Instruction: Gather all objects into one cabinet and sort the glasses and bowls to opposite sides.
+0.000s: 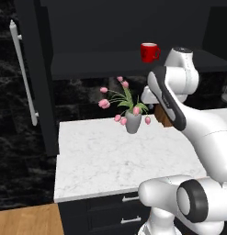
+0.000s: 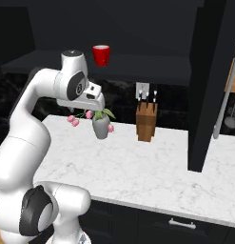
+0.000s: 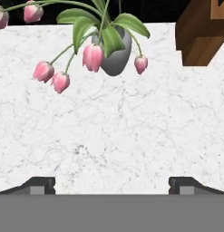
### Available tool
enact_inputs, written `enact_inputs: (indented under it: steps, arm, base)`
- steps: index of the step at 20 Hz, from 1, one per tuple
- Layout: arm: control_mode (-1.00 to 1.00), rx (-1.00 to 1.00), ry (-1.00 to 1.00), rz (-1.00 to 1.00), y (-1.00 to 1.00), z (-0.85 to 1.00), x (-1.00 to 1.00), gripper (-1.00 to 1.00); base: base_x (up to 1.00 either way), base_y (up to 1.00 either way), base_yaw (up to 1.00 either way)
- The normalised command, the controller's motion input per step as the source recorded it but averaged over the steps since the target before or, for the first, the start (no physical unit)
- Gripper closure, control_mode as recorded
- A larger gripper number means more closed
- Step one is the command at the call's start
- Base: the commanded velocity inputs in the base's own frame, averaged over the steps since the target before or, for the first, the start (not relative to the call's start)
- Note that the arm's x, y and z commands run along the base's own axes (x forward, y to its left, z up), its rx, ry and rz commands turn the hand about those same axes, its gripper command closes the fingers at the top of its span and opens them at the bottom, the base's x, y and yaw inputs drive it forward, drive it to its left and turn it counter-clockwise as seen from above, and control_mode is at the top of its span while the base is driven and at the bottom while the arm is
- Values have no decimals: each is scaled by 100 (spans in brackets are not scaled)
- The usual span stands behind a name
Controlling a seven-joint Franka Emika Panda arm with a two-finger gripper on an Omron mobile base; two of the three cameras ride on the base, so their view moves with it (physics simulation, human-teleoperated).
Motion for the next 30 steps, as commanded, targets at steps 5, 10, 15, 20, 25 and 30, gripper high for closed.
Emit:
enact_inputs:
  steps: [5, 10, 15, 20, 25, 30]
  arm:
    - [100, 0, 0, 0, 0, 0, 0, -100]
    - [100, 0, 0, 0, 0, 0, 0, -100]
    - [100, 0, 0, 0, 0, 0, 0, -100]
    - [-100, 0, -3, 0, -9, 29, 0, -100]
    - [-100, 0, -9, 0, -11, 89, 0, -100]
    - [-100, 0, -17, 0, -2, 91, 8, -100]
  base:
    - [0, -15, 0]
    - [0, 0, 0]
    - [0, 0, 0]
    - [0, -9, 0]
    - [0, 0, 0]
    - [0, 0, 0]
